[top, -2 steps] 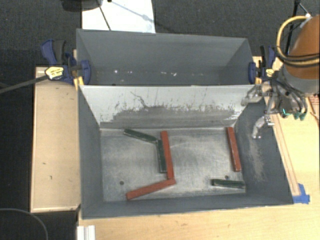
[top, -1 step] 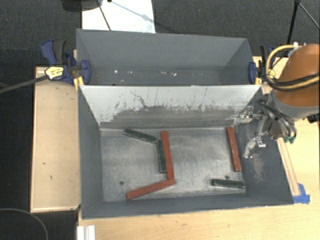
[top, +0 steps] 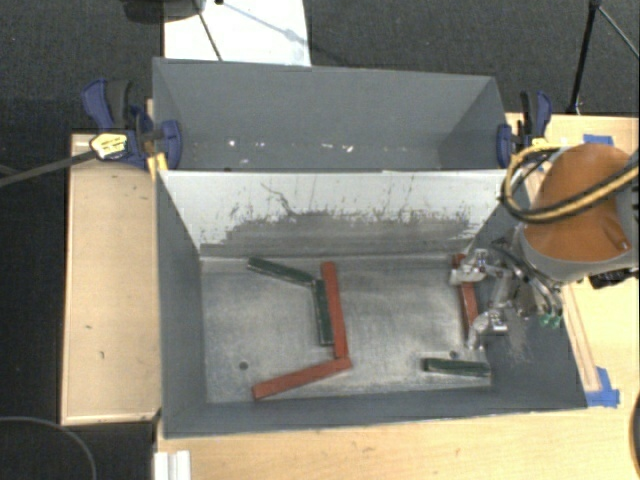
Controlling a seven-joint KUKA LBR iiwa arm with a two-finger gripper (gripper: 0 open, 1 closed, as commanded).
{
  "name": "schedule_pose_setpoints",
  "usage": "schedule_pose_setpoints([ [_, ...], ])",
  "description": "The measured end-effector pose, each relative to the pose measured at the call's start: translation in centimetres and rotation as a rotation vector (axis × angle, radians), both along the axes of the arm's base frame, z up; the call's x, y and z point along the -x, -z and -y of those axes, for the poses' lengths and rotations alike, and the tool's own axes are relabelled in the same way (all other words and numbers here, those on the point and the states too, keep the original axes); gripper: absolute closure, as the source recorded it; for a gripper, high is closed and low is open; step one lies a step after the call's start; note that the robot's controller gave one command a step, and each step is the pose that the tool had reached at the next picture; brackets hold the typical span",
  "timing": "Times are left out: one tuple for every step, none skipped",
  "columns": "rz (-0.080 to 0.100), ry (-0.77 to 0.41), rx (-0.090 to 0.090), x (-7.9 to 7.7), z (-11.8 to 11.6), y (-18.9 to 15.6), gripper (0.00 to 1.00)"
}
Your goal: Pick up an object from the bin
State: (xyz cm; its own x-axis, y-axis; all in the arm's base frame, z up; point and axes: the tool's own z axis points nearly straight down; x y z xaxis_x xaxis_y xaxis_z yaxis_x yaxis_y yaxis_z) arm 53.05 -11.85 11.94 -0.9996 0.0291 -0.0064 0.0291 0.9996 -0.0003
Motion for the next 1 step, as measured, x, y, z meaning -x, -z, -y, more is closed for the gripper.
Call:
schedule_pose_setpoints([
  [-0.006, 0.056, -0.001, 3.58, -0.03, 4.00, 1.00],
])
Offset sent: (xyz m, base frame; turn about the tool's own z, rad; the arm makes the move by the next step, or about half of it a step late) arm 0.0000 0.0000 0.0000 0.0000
